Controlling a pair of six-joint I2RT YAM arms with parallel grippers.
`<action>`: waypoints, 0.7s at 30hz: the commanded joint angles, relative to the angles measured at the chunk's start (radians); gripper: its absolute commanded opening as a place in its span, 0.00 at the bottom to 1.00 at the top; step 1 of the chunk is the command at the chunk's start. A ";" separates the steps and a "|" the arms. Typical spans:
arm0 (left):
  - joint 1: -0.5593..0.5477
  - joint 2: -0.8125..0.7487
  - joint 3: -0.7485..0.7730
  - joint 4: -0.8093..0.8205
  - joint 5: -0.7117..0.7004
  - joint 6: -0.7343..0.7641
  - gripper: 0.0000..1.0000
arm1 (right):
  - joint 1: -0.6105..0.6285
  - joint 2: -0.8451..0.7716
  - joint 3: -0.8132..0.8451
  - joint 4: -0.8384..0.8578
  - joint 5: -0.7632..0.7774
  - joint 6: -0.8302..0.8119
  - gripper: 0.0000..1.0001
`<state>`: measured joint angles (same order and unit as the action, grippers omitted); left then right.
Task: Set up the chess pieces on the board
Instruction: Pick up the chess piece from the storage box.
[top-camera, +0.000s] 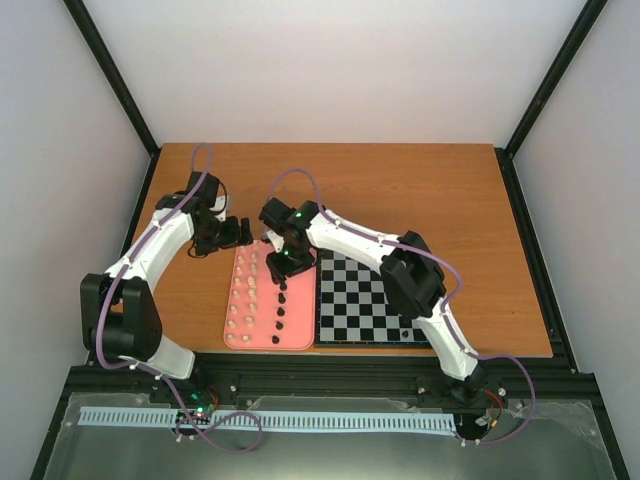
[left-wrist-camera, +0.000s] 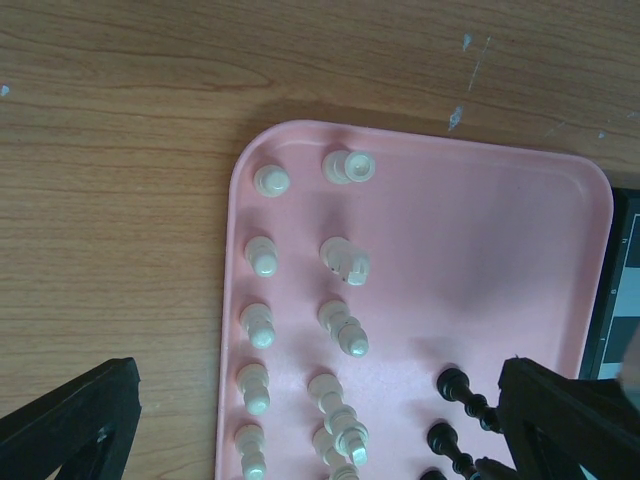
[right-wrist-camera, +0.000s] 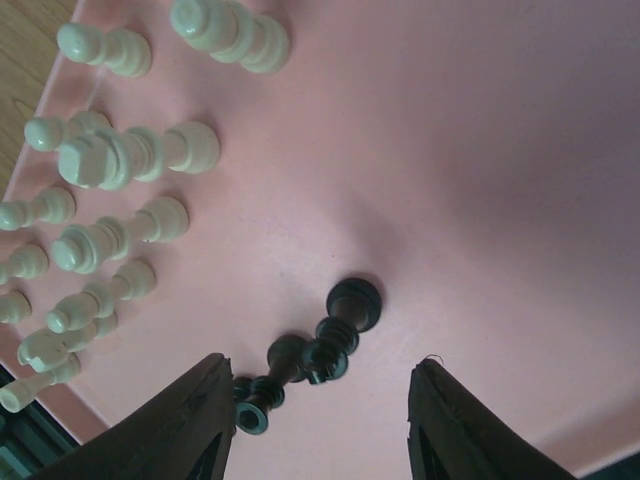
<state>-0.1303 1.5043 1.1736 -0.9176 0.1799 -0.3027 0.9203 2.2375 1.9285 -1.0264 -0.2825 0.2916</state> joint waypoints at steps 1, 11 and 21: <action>-0.003 -0.023 0.017 0.007 -0.001 -0.001 1.00 | 0.020 0.051 0.054 -0.049 -0.036 -0.043 0.48; -0.003 -0.023 0.011 0.009 -0.003 0.000 1.00 | 0.028 0.103 0.114 -0.087 0.007 -0.048 0.39; -0.003 -0.007 0.010 0.006 0.007 -0.004 1.00 | 0.028 0.119 0.123 -0.089 0.017 -0.053 0.26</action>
<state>-0.1303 1.5032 1.1736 -0.9169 0.1802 -0.3023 0.9375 2.3386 2.0281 -1.1038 -0.2749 0.2481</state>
